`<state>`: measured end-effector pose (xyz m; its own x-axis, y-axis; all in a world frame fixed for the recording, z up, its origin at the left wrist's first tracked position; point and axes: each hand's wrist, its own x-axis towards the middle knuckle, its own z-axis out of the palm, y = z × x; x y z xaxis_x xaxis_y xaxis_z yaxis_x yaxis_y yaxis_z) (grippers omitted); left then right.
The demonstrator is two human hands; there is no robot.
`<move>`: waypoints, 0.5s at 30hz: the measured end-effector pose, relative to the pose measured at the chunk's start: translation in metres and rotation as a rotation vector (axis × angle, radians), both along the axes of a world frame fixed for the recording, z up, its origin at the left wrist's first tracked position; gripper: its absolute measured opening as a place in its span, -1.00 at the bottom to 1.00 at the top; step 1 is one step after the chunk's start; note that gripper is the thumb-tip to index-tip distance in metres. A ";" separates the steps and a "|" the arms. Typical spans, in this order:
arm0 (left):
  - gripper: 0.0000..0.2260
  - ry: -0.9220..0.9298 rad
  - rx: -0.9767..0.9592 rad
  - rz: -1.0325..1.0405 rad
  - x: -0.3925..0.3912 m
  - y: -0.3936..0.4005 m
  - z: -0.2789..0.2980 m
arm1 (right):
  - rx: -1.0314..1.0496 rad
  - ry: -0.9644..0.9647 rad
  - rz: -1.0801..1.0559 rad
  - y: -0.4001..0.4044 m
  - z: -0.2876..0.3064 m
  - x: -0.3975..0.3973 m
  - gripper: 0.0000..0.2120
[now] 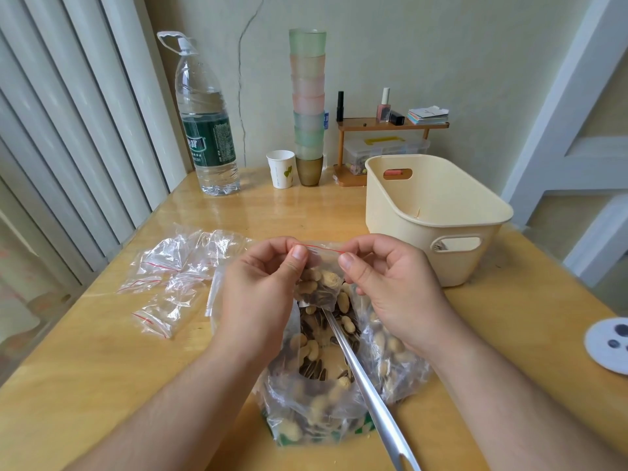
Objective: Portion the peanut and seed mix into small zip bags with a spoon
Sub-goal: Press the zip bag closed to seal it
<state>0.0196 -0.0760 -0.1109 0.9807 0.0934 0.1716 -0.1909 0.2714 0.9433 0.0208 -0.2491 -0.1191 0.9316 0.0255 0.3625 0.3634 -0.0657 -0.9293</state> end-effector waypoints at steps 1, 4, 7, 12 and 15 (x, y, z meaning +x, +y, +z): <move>-0.90 -0.004 -0.002 -0.002 0.000 0.000 0.000 | 0.000 -0.002 0.005 0.000 0.000 0.000 -0.91; -0.88 -0.009 -0.014 -0.019 -0.001 0.000 0.000 | -0.009 -0.004 -0.002 0.000 -0.001 0.001 -0.93; -0.86 -0.010 -0.027 -0.030 -0.001 0.000 0.000 | -0.007 -0.013 -0.020 0.001 -0.001 0.001 -0.95; -0.94 -0.093 0.084 -0.037 -0.005 0.000 0.000 | 0.005 -0.044 -0.072 -0.002 0.001 0.002 -0.97; -0.88 -0.120 0.099 -0.074 -0.006 0.002 0.002 | 0.015 -0.039 -0.045 -0.007 0.002 0.001 -0.91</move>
